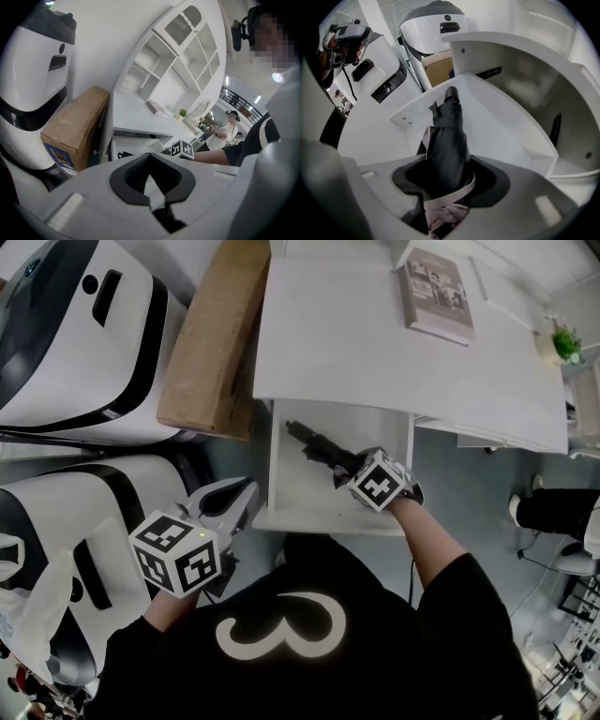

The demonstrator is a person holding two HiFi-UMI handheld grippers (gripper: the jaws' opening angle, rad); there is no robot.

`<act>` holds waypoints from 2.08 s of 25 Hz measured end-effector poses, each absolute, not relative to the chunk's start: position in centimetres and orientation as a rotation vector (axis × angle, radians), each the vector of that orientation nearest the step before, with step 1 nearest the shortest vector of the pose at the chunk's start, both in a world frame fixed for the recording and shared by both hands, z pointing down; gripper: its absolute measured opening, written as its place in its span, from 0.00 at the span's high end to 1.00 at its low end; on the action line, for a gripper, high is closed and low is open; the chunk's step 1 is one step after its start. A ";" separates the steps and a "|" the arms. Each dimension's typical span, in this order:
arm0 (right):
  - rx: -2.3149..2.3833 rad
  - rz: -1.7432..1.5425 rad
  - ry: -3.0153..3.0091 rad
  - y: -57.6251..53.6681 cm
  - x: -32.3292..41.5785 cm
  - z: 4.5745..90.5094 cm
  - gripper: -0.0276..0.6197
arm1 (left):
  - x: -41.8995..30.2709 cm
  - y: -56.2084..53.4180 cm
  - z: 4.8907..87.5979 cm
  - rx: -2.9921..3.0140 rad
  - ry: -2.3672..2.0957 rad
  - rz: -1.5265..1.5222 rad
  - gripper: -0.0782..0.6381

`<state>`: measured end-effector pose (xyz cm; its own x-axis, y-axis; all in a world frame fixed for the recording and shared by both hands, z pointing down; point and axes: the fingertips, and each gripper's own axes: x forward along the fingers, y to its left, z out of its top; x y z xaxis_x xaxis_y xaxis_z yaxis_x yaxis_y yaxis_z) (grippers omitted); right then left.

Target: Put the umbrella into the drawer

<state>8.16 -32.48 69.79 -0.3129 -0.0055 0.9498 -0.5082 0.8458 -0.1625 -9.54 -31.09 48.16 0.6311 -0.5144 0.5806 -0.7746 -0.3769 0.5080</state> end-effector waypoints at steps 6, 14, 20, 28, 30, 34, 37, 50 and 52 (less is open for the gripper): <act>0.371 0.506 -1.802 -32.8 7.6 72.5 0.59 | -10.1 -31.5 48.6 2.043 -1.024 0.423 0.88; 0.374 0.489 -1.826 -33.3 7.4 74.3 0.59 | -10.7 -31.8 49.4 2.018 -1.046 0.419 0.88; 0.382 0.491 -1.795 -33.0 7.7 75.9 0.57 | -10.9 -32.0 49.5 2.014 -1.054 0.415 0.88; 0.401 0.536 -1.772 -33.1 7.9 76.1 0.52 | -10.9 -31.8 49.5 2.017 -1.052 0.413 0.88; 0.418 0.563 -1.766 -32.9 8.3 75.4 0.51 | -10.8 -31.8 49.3 2.024 -1.051 0.408 0.88; 0.495 0.614 -1.811 -33.1 8.6 72.6 0.51 | -10.4 -31.2 48.5 2.044 -1.046 0.395 0.88; 0.579 0.620 -1.898 -33.9 8.5 69.4 0.51 | -10.3 -30.6 47.7 2.064 -1.048 0.386 0.88; 0.913 0.634 -2.470 -29.3 6.0 46.5 0.74 | -8.6 -25.7 41.0 2.209 -1.009 0.265 0.88; 0.951 0.558 -2.571 -27.7 5.2 42.4 0.81 | -8.4 -24.8 39.5 2.240 -1.018 0.225 0.88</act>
<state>5.23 -27.75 42.41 -0.7170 -0.5395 0.4413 -0.6740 0.6982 -0.2414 -8.43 -24.75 39.47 0.6822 -0.6097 0.4035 -0.7230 -0.4805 0.4964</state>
